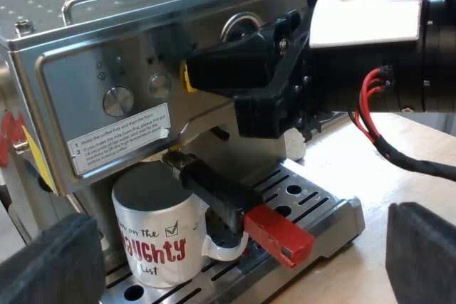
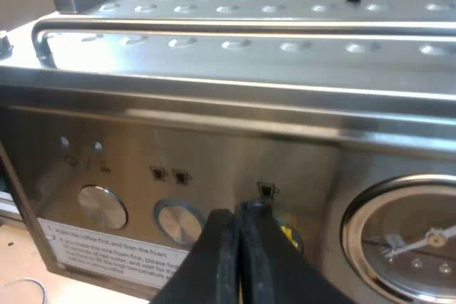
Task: Place mug into machine
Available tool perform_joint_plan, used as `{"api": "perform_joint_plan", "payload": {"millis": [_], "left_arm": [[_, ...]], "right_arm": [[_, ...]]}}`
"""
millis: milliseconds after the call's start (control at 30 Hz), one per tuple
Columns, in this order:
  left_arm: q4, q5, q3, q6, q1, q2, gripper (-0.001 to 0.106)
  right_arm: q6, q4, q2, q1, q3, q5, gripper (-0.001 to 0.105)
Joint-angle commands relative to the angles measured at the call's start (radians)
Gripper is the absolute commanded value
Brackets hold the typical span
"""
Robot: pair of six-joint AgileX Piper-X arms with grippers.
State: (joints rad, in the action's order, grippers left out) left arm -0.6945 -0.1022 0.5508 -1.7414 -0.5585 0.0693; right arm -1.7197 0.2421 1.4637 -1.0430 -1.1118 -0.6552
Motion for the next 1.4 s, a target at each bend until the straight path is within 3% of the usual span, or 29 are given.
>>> {"api": "perform_joint_plan", "payload": {"millis": [33, 233, 333, 400, 533, 600, 800, 867, 933, 1067, 1133, 1200, 1267, 1400], "left_arm": [[0.009, -0.006, 0.005, -0.004, -0.003, -0.006, 0.081], [0.016, 0.018, 0.005, -0.004, -0.003, -0.006, 0.081], [0.024, 0.018, 0.005, -0.004, -0.003, -0.006, 0.081], [0.027, 0.018, 0.005, -0.004, -0.003, -0.006, 0.081], [0.027, 0.018, 0.005, -0.009, -0.003, -0.003, 0.081], [0.027, 0.018, 0.012, -0.057, -0.003, 0.003, 0.081], [0.027, 0.052, 0.082, -0.112, 0.005, 0.072, 0.081], [0.027, 0.075, 0.128, -0.174, 0.031, 0.136, 0.081], [0.027, 0.064, 0.178, -0.177, 0.064, 0.182, 0.081], [0.027, 0.057, 0.265, -0.176, 0.175, 0.290, 0.081], [0.027, 0.024, 0.296, -0.176, 0.235, 0.330, 0.081], [0.027, -0.064, 0.321, -0.176, 0.334, 0.369, 0.081], [0.027, -0.105, 0.332, -0.176, 0.412, 0.384, 0.081], [0.027, -0.096, 0.352, -0.183, 0.508, 0.387, 0.081]], "right_arm": [[-0.005, -0.036, 0.006, 0.020, -0.005, -0.059, 0.000], [-0.005, -0.159, -0.090, -0.077, -0.005, -0.054, 0.000], [0.044, -0.256, -0.142, -0.111, -0.005, -0.035, 0.004], [0.089, -0.338, -0.185, -0.126, -0.005, -0.032, 0.021], [0.108, -0.453, -0.250, -0.127, -0.005, 0.033, 0.051], [0.108, -0.512, -0.296, -0.127, -0.005, 0.039, 0.063], [0.075, -0.628, -0.391, -0.114, -0.005, 0.049, 0.065], [0.057, -0.677, -0.428, -0.085, -0.005, 0.073, 0.065], [0.058, -0.718, -0.459, -0.037, -0.005, 0.105, 0.065], [0.074, -0.816, -0.527, 0.128, -0.005, 0.215, 0.065], [0.084, -0.855, -0.545, 0.211, -0.005, 0.253, 0.065], [0.085, -0.917, -0.570, 0.332, -0.005, 0.298, 0.065], [0.085, -0.961, -0.584, 0.405, -0.005, 0.325, 0.065], [0.070, -1.029, -0.621, 0.612, -0.005, 0.417, 0.064]]}}
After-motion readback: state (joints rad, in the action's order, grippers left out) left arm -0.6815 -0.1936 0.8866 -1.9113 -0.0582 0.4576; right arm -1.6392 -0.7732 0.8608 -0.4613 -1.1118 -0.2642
